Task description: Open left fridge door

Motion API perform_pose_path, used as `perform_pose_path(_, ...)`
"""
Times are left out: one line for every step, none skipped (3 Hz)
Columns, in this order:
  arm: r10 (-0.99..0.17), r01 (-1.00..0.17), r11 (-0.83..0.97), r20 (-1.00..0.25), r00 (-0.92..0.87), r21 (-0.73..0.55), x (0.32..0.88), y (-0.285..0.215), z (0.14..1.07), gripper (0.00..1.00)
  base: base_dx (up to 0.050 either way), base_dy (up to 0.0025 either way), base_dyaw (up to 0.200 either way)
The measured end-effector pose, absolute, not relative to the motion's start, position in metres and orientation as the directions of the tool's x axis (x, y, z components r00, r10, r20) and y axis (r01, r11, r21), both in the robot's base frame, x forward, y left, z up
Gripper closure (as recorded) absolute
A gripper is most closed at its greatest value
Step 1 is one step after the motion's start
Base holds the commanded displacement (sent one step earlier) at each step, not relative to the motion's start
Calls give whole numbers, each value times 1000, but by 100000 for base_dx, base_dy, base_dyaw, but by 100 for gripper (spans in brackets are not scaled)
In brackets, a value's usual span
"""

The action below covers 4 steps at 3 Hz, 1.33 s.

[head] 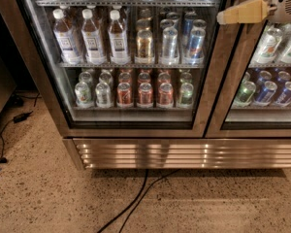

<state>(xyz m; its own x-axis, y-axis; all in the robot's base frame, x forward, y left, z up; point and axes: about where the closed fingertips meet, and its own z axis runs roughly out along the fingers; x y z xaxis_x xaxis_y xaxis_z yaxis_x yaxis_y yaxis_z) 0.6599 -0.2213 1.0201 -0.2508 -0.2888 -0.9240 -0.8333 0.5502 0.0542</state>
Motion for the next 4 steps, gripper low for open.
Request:
perform_pose_path(-289,-833,550,-924,-251,54,661,-225,1021,63,0,0,0)
perform_pose_path(-289,-833,550,-924,-251,54,663,-228,1021,50,0,0,0)
perform_pose_path(-289,-833,550,-924,-251,54,664,-230,1021,48,0,0,0)
perform_pose_path(-288,-833,550,-924,-250,54,665,-231,1021,52,0,0,0)
